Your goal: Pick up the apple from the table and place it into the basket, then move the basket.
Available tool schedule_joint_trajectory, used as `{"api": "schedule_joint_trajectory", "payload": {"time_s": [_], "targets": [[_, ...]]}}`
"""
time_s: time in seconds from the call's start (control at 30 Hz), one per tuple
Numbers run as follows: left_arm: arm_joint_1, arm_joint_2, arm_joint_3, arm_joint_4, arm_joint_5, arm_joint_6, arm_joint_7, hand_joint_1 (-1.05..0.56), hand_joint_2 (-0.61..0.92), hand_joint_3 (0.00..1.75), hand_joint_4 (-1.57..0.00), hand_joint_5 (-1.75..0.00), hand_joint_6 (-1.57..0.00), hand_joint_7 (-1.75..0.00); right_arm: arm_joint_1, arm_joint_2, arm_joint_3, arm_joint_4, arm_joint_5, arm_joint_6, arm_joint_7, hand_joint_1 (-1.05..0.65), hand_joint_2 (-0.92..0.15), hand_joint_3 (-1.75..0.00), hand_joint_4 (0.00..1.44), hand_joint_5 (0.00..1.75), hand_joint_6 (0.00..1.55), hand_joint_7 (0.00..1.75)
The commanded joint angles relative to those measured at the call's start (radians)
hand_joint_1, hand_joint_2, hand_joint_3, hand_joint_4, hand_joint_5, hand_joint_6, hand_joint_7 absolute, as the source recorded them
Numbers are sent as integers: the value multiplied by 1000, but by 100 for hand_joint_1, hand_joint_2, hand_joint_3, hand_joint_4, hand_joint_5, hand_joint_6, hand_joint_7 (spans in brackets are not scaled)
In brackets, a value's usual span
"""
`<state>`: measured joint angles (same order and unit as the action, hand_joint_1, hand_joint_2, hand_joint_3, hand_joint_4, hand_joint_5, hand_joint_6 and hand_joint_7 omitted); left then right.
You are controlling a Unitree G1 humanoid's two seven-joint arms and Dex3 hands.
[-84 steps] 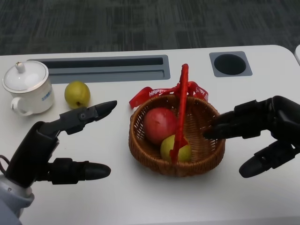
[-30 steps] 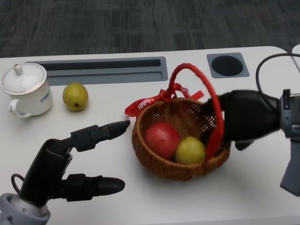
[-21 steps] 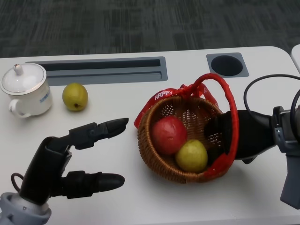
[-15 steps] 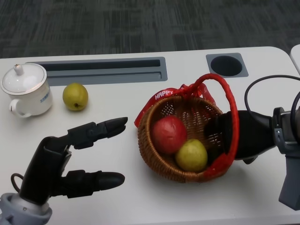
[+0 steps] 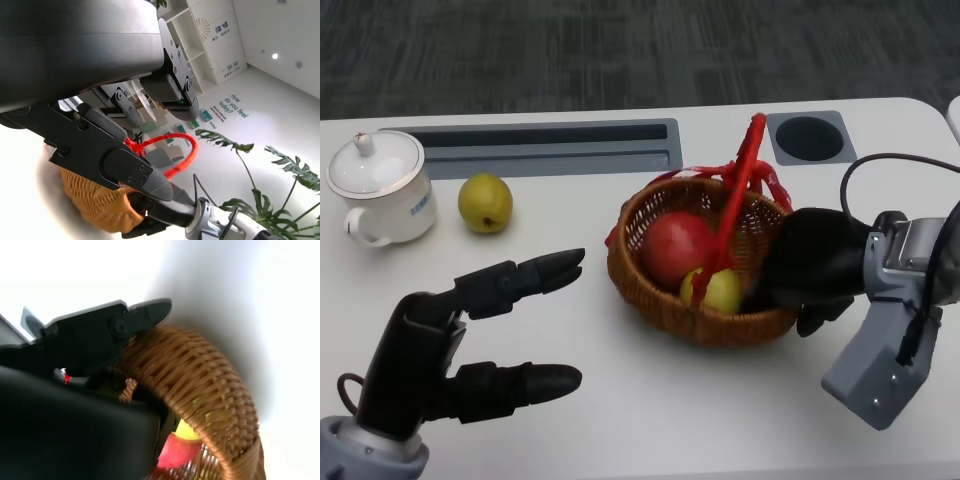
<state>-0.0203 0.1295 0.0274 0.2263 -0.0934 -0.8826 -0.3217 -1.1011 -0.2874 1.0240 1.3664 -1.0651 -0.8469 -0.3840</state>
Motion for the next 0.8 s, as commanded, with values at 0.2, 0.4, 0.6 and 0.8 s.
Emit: {"api": "schedule_joint_trajectory", "payload": {"time_s": [0.2, 0.4, 0.6, 0.8], "targets": [[25, -7, 20, 1, -4, -42, 25, -52, 73, 0, -85, -2, -77, -1, 12, -15, -110, 10, 67, 116, 95, -9, -76, -1, 96, 4, 87, 2], [52, -10, 32, -4, -7, -75, 25, -51, 74, 0, -87, -2, -79, -1, 31, -7, -166, 20, 98, 185, 132, -13, -81, -1, 101, 4, 88, 1], [91, -17, 35, -13, -14, -116, 25, -49, 74, 0, -88, -2, -80, -1, 50, 10, -252, 29, 164, 281, 225, -21, -83, -1, 110, 8, 89, 1], [153, -11, 41, -31, -26, -158, 18, -50, 75, 0, -89, -2, -81, -1, 44, 28, -328, 34, 207, 424, 276, -24, -92, -7, 110, 14, 92, 1]]}}
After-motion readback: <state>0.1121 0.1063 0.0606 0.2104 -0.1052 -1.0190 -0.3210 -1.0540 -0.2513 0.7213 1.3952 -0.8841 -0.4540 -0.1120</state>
